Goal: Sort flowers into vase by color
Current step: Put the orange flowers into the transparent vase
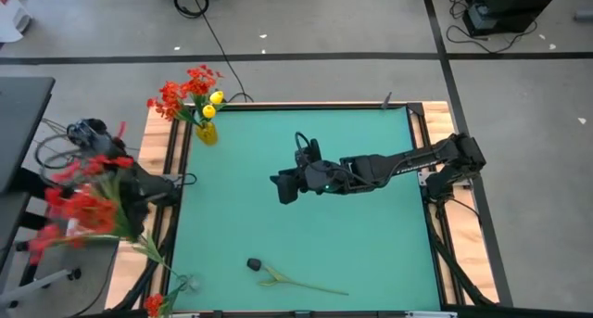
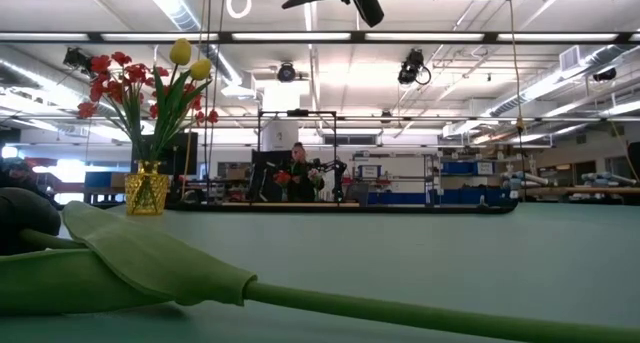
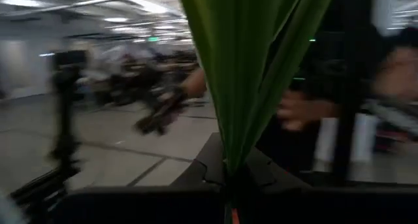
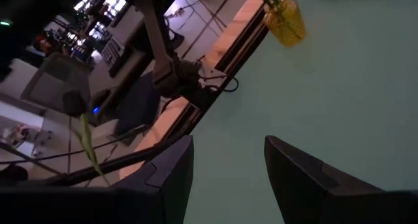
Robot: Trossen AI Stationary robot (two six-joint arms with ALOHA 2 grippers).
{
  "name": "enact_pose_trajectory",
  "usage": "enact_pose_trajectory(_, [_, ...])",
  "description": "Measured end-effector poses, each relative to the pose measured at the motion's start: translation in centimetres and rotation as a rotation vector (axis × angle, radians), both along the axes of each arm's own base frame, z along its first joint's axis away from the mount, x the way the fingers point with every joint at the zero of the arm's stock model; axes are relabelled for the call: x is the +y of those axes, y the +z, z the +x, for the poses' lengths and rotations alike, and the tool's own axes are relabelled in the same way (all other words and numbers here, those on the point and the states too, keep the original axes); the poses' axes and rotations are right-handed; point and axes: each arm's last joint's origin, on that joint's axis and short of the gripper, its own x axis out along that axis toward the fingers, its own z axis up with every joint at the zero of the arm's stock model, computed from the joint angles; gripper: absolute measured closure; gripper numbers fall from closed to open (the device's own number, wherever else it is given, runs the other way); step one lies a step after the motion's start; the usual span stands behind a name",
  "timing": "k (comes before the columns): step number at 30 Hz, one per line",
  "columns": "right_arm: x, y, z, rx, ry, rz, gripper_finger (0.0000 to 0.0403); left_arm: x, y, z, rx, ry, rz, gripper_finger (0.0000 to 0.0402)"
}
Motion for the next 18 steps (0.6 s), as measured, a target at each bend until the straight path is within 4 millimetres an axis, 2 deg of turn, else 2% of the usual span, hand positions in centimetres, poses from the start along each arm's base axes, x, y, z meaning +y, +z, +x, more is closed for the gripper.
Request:
enact_pose_trajectory(3, [0.1,0.0,0.0,0.003,0.018,0.005,0.0207,-0.7,-1.8,1.5,0.060,0.148,0.018,0.0391])
enact_pose_trajectory(8, [0.1,0.0,0.0,0.009,0.039,-0.002,0.0207,-1.4,-4.5,3.7,0.274,0.404,0.004,0.0391])
enact_pose_trajectory(18, [0.1,-0.5,-0.2,0.080,0.116,-0.052,0.0207,-2.7,-6.7,6.7,0.532,0.709,-0.011,0.0389])
